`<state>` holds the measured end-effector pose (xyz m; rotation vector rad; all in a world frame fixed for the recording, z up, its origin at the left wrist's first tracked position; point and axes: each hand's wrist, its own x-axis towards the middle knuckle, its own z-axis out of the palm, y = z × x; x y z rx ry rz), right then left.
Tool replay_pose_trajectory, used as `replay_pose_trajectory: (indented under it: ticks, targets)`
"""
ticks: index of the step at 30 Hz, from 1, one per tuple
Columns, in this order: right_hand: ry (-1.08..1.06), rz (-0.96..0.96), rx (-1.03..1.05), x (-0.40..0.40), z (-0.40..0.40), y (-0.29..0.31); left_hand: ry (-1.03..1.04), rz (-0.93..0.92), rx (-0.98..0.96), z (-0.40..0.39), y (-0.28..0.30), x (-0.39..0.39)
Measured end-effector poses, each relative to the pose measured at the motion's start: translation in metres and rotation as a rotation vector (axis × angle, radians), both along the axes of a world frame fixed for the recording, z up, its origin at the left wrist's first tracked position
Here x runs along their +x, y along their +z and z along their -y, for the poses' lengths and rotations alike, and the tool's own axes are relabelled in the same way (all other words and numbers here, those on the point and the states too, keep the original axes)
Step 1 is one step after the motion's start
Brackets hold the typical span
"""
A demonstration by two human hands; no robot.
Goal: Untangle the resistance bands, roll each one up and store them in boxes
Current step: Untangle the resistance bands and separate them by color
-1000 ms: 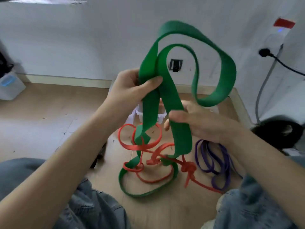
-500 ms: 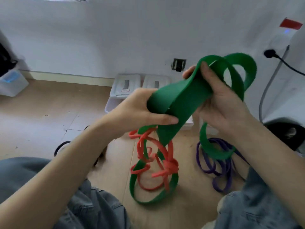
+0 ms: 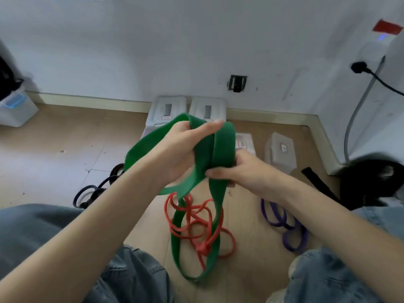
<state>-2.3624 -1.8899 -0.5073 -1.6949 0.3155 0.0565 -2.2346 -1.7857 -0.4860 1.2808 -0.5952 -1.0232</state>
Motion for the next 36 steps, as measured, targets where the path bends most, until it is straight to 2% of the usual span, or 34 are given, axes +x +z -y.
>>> replay_pose_trajectory:
  ticks: [2,5,8,10,12,14,16,17,19,23,24,27,30,33,34,35,36]
  targets:
    - [-0.109,0.101,0.074,0.003,0.007,0.007,-0.181,0.050,-0.051,-0.006,-0.002,0.007]
    - [-0.170,0.278,0.316,0.004,0.018,0.023,-0.436,0.368,0.175,-0.013,-0.020,-0.004]
    - [-0.235,0.347,0.385,0.004,0.022,0.032,-0.392,0.576,0.277,-0.005,-0.032,-0.019]
    - [-0.230,0.341,0.426,0.001,0.026,0.037,-0.298,0.501,0.211,-0.006,-0.016,-0.015]
    - [-0.072,0.240,0.422,-0.004,0.032,0.042,-0.224,0.349,0.034,-0.009,0.008,-0.004]
    - [0.181,0.061,0.265,-0.012,0.029,0.041,-0.079,0.145,-0.109,-0.009,0.027,0.002]
    - [0.348,-0.095,0.002,-0.013,0.015,0.027,0.048,-0.009,-0.069,-0.005,0.029,0.000]
    - [0.363,-0.147,-0.095,-0.013,0.007,0.020,0.051,-0.070,-0.018,-0.003,0.028,-0.003]
    - [0.261,-0.142,-0.162,-0.008,-0.005,0.009,-0.011,-0.127,0.027,0.001,0.026,-0.011]
    - [0.082,0.005,-0.051,-0.005,-0.006,0.012,-0.087,-0.291,-0.163,0.000,0.027,0.002]
    - [0.038,0.068,-0.005,-0.005,-0.002,0.018,-0.142,-0.282,-0.178,-0.001,0.024,0.007]
    - [-0.088,0.263,0.140,-0.003,0.010,0.037,-0.323,0.103,0.028,-0.008,0.008,-0.003]
    - [-0.202,0.295,0.210,-0.003,0.017,0.045,-0.459,0.399,0.134,-0.012,-0.012,-0.020]
    - [-0.306,0.291,0.236,-0.007,0.024,0.047,-0.414,0.809,0.180,-0.016,-0.009,-0.018]
    - [-0.295,0.324,0.285,-0.008,0.027,0.049,-0.392,0.846,0.151,-0.019,-0.002,-0.015]
    - [-0.251,0.364,0.384,-0.009,0.029,0.052,-0.375,0.797,0.079,-0.020,0.005,-0.011]
    - [-0.169,0.391,0.518,-0.010,0.033,0.054,-0.337,0.661,-0.002,-0.022,0.013,-0.008]
